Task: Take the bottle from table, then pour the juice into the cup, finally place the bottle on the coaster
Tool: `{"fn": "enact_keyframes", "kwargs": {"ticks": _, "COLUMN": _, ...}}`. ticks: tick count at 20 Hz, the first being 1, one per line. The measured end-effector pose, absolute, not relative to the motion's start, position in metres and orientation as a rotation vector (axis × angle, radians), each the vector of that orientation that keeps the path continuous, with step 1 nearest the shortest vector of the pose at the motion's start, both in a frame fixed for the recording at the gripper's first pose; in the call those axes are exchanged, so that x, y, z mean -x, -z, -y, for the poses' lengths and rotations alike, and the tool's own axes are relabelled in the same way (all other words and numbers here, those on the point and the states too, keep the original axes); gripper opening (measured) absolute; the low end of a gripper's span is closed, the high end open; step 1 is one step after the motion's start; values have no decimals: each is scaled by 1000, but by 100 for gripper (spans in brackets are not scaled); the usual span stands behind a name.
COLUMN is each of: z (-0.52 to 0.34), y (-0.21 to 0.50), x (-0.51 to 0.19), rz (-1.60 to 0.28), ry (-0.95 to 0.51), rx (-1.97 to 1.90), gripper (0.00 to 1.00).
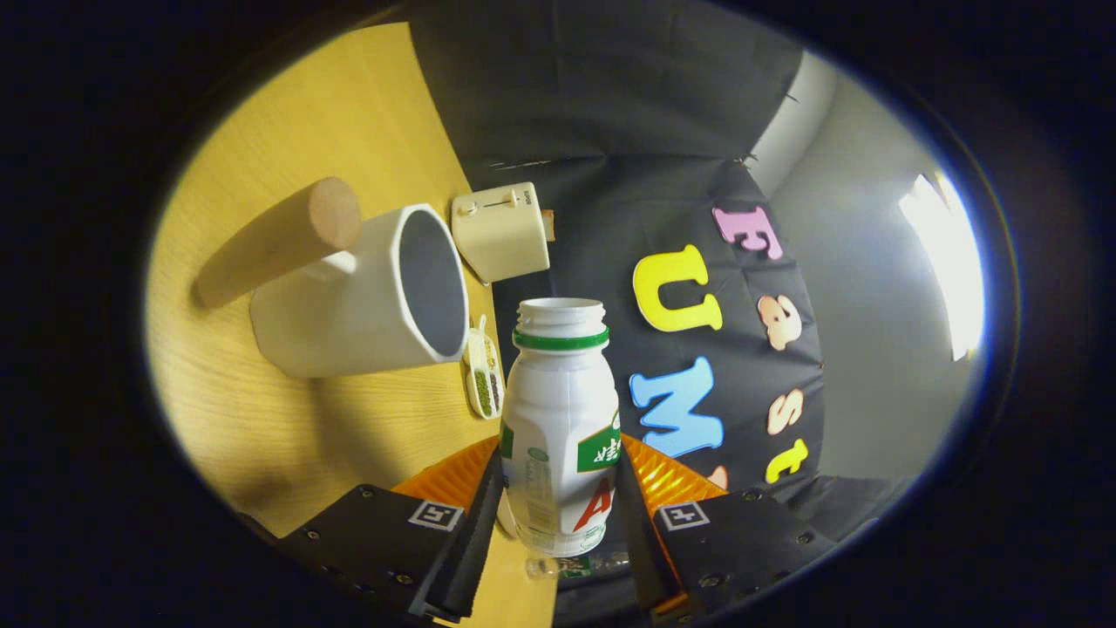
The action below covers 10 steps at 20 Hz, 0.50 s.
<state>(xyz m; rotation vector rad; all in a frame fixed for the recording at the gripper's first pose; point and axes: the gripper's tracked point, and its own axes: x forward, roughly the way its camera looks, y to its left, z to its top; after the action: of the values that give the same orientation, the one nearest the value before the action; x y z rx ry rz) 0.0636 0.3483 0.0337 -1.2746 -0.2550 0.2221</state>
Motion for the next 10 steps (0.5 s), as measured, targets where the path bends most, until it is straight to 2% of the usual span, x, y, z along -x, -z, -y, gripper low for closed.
{"fn": "enact_keyframes", "kwargs": {"ticks": 10, "z": -333, "y": -17, "x": -100, "rz": 96, "ry": -328, "rx": 688, "gripper": 67}}
